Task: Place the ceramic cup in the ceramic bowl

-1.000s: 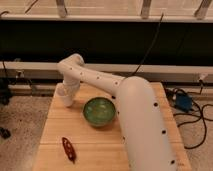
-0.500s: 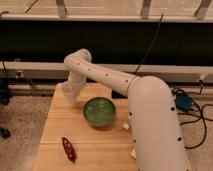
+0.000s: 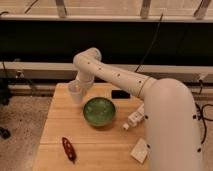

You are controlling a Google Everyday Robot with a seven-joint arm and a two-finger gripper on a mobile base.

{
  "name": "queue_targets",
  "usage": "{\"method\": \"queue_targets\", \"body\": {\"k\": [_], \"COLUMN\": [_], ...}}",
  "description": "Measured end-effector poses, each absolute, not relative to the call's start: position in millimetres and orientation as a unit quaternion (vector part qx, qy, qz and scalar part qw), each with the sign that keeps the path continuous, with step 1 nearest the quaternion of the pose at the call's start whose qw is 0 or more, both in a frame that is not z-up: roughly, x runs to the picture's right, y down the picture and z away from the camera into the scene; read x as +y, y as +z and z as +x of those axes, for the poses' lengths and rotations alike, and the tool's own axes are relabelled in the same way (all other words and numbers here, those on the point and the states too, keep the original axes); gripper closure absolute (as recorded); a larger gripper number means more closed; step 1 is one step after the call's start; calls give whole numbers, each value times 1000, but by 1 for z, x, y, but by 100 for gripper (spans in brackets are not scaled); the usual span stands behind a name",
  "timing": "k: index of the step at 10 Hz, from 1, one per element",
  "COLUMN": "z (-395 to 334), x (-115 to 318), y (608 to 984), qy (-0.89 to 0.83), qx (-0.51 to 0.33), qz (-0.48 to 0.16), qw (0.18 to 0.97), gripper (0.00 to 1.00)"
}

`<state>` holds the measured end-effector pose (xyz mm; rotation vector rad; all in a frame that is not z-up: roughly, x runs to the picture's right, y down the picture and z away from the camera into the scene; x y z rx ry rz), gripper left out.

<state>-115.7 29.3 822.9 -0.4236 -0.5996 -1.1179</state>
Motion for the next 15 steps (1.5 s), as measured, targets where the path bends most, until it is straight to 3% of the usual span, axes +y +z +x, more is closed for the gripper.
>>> {"method": "queue_targets", "body": {"k": [15], "z": [-48], "x": [47], "y": [811], "qy": [-481], "qx": [-286], "qz": [-195], "qw": [805], "gripper": [100]}}
